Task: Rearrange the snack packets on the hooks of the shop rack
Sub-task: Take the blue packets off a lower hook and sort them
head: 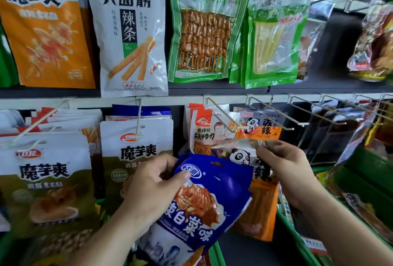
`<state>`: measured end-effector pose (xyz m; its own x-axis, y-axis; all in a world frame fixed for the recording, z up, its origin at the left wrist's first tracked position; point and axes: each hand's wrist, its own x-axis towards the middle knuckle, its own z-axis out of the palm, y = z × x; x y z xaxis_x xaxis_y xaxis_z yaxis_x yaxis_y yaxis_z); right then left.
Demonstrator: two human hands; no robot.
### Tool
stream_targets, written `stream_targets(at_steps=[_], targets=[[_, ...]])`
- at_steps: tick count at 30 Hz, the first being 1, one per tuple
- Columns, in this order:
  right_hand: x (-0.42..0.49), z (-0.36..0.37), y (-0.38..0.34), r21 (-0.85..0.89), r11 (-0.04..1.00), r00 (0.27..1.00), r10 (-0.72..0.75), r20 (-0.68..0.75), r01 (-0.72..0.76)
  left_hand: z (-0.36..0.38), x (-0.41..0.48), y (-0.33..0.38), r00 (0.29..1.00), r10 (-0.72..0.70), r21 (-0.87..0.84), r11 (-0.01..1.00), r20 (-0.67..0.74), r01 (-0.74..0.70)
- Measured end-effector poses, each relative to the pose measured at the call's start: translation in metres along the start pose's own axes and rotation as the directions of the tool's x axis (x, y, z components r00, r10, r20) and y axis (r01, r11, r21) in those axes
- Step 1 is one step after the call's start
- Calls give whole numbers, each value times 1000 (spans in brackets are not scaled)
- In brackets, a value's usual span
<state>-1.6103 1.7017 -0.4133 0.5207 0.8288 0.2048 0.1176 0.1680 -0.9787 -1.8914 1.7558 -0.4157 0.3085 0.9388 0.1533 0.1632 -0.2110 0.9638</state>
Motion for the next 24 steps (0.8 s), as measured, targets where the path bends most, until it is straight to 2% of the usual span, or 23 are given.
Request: stream_targets(at_steps=[5,8,13,16,21,24], targets=[[-15,-22,-1,-57,998,998,26,-60,-30,20,-5,5,998,-33,-6,999,51,33],[-13,-40,-8,-22,1000,991,19,-135,-22,39,-3,7,996,-46,-19,999,77,48],[8,-66,-15,-68,997,981,-55,-188,43,70,6,5,997,-28,-9,1000,70,28],[23,-74,-20,-35,999,970,-37,-240,29,85,12,6,998,-16,-4,1000,56,16],[48,-81,-13,-54,998,968,-52,-245,40,99,19,7,999,-11,-14,1000,47,12],[58,-79,-10,5,999,971,-39,-236,41,102,22,7,999,-7,-11,1000,37,7]])
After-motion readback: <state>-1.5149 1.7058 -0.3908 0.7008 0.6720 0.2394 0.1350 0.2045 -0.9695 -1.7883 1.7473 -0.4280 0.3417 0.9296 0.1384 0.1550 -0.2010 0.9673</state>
